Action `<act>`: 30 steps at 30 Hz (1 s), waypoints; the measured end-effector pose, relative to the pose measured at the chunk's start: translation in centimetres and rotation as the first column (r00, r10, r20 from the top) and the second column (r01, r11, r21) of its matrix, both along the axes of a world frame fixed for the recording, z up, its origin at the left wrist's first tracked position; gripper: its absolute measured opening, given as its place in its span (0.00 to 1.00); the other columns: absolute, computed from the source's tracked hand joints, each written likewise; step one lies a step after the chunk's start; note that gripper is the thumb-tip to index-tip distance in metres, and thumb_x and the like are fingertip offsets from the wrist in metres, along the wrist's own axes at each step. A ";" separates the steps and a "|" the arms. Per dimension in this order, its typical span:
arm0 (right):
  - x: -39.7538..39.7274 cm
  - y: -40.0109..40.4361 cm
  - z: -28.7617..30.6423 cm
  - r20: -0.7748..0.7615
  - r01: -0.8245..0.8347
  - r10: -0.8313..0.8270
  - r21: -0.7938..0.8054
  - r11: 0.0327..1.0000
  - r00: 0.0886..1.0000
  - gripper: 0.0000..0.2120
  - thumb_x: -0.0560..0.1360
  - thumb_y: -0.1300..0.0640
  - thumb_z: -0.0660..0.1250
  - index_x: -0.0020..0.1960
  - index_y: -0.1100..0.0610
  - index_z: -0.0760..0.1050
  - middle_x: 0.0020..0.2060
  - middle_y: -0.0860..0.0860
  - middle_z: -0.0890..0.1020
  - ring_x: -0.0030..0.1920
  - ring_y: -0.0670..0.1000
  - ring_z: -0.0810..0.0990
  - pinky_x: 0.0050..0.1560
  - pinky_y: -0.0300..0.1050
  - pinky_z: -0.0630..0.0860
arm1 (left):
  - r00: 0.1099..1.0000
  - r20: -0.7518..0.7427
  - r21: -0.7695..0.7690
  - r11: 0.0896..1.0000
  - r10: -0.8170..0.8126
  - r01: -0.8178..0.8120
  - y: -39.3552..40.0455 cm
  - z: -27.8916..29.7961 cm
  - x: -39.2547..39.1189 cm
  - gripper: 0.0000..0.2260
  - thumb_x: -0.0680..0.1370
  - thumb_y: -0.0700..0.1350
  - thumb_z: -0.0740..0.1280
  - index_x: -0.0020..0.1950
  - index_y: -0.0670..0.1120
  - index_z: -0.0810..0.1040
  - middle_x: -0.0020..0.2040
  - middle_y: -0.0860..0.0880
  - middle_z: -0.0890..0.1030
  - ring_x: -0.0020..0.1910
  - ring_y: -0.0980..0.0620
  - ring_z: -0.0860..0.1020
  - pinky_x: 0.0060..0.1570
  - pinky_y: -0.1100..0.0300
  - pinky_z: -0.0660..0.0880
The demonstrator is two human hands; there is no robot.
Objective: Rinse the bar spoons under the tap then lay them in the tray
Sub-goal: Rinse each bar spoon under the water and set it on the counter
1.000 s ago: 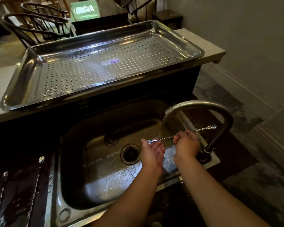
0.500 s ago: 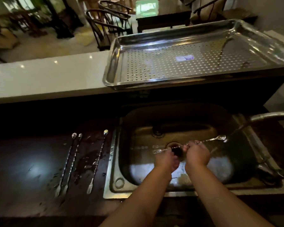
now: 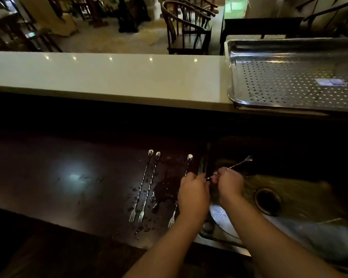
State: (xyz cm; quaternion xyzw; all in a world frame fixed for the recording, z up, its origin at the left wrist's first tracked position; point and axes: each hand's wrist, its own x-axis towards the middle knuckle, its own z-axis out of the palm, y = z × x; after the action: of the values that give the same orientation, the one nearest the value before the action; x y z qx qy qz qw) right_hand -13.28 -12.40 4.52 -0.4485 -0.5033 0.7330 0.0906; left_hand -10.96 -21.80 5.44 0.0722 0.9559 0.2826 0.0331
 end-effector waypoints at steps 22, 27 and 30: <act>-6.5 -12.7 -3.5 0.537 -0.704 0.456 0.524 0.479 0.710 0.13 0.73 0.58 0.63 0.30 0.57 0.70 0.26 0.51 0.73 0.30 0.53 0.72 0.26 0.40 0.60 | 0.969 0.243 -0.156 0.988 0.048 -0.010 -11.8 -4.8 -3.8 0.11 0.77 0.38 0.56 0.51 0.41 0.78 0.51 0.42 0.80 0.49 0.41 0.79 0.47 0.51 0.73; -7.3 -12.8 -3.8 0.579 -0.714 0.420 0.537 0.449 0.699 0.07 0.74 0.57 0.64 0.49 0.57 0.79 0.43 0.55 0.83 0.45 0.57 0.80 0.37 0.41 0.68 | 0.969 0.242 -0.157 0.988 0.053 -0.015 -11.7 -5.1 -3.6 0.10 0.78 0.39 0.56 0.51 0.42 0.77 0.51 0.42 0.79 0.49 0.40 0.79 0.45 0.52 0.73; -7.3 -12.8 -4.1 0.587 -0.713 0.406 0.540 0.448 0.700 0.12 0.75 0.58 0.65 0.58 0.57 0.77 0.49 0.55 0.83 0.49 0.56 0.81 0.40 0.42 0.69 | 0.966 0.254 -0.153 0.988 0.045 -0.006 -11.8 -5.1 -3.5 0.09 0.78 0.40 0.57 0.51 0.42 0.76 0.51 0.42 0.79 0.49 0.40 0.79 0.45 0.51 0.73</act>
State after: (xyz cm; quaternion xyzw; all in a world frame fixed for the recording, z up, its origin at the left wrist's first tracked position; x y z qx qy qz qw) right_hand -20.60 -25.16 0.41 -0.3052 -0.8813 0.3502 -0.0870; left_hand -14.48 -33.60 0.36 0.0199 0.9631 0.2167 0.1582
